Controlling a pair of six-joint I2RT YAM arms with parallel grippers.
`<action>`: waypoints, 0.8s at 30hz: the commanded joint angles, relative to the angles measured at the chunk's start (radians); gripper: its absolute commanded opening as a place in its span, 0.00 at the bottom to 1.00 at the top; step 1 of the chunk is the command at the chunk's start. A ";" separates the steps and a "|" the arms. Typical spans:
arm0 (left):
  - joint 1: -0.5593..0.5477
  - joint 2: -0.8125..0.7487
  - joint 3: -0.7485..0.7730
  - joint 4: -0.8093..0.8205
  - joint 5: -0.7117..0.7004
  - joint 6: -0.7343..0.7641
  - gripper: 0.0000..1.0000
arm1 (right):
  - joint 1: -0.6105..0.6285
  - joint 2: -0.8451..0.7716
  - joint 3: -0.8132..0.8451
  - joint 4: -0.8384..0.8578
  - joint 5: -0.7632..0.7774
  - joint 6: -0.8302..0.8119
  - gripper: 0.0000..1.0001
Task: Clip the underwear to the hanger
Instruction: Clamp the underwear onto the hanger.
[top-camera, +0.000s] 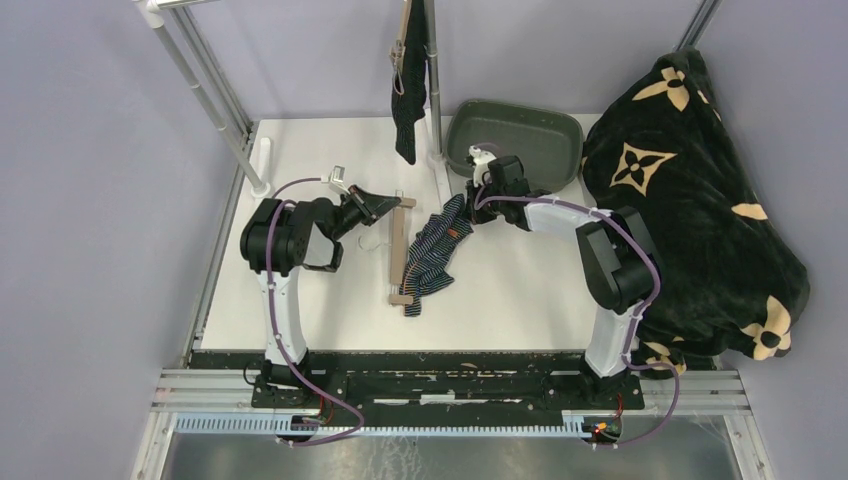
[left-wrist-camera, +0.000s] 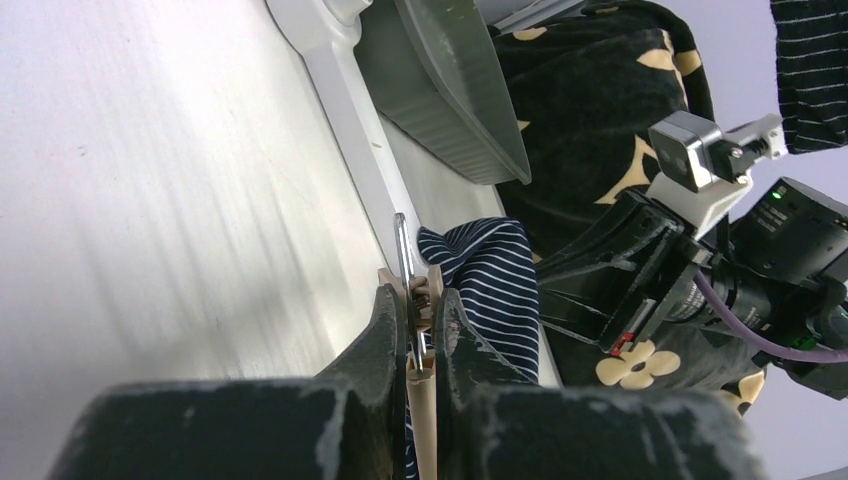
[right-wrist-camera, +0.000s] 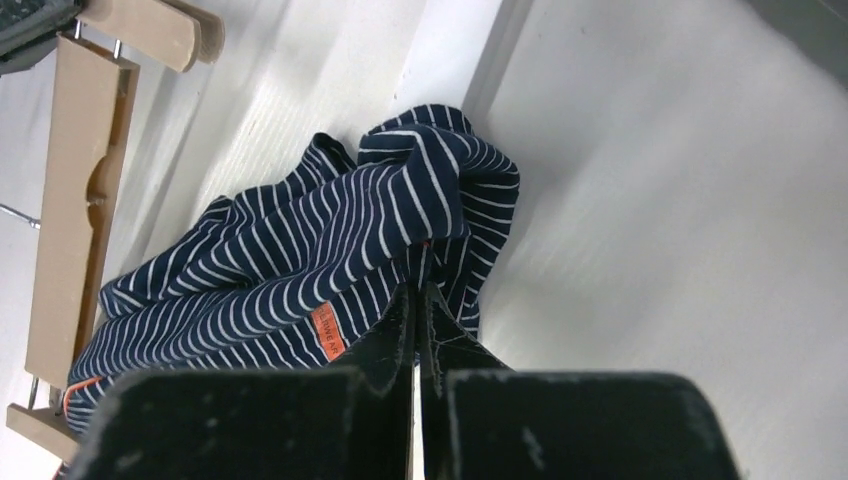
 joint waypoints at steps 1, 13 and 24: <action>0.016 -0.065 -0.017 0.068 0.030 -0.010 0.03 | -0.005 -0.151 -0.051 0.066 0.043 -0.009 0.00; 0.021 -0.243 -0.035 0.014 0.050 -0.015 0.03 | -0.005 -0.365 -0.142 0.114 0.003 -0.028 0.01; -0.057 -0.305 -0.034 -0.012 0.084 0.013 0.03 | -0.005 -0.307 -0.039 0.151 -0.101 -0.034 0.00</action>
